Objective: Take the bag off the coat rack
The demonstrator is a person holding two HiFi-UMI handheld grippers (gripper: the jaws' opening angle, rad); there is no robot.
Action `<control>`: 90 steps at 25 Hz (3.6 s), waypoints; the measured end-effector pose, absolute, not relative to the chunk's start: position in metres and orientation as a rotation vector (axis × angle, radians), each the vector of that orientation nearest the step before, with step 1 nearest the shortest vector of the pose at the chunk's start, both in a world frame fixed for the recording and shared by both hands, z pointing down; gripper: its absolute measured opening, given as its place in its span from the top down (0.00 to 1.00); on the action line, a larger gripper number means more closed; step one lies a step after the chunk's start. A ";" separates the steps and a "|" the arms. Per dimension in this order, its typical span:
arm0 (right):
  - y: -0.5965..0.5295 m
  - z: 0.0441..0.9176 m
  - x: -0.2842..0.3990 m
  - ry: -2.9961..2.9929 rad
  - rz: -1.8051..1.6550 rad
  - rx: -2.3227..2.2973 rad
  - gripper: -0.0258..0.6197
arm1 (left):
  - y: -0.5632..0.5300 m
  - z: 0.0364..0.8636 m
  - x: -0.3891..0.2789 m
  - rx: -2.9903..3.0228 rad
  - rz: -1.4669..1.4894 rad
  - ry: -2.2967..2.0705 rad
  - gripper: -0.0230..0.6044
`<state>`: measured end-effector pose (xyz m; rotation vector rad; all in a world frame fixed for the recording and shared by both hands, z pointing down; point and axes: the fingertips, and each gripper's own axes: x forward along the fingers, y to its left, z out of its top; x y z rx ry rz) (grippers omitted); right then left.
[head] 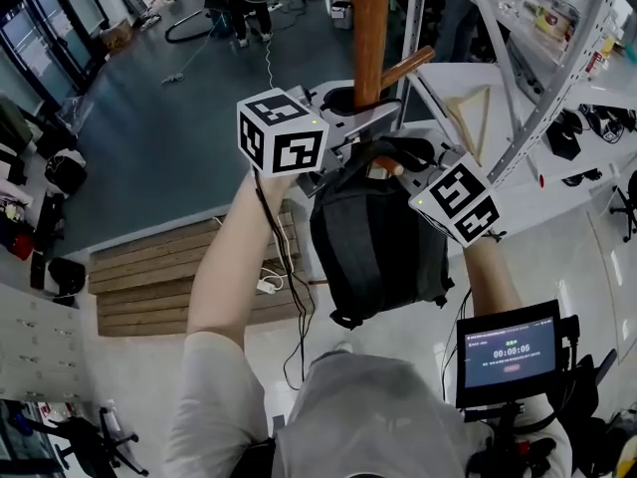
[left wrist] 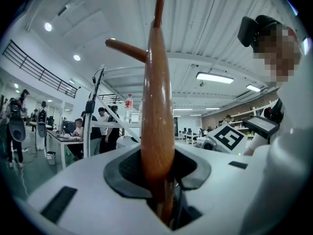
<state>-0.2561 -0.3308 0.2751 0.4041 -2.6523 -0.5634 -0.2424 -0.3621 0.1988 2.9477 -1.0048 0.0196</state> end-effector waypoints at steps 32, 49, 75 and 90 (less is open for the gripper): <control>-0.276 0.313 -0.113 -2.741 -0.141 0.642 0.90 | -0.373 0.210 -0.268 2.875 -0.041 -1.264 0.76; -0.279 0.358 -0.051 -2.614 -0.046 0.768 0.90 | -0.323 0.201 -0.309 2.791 -0.138 -1.557 0.53; -0.266 0.390 0.024 -2.539 0.064 1.019 0.90 | -0.219 0.359 -0.131 2.946 0.288 -1.215 0.53; -0.186 0.403 0.174 -2.247 0.204 1.556 0.90 | -0.197 0.429 0.055 3.003 0.309 -0.546 0.53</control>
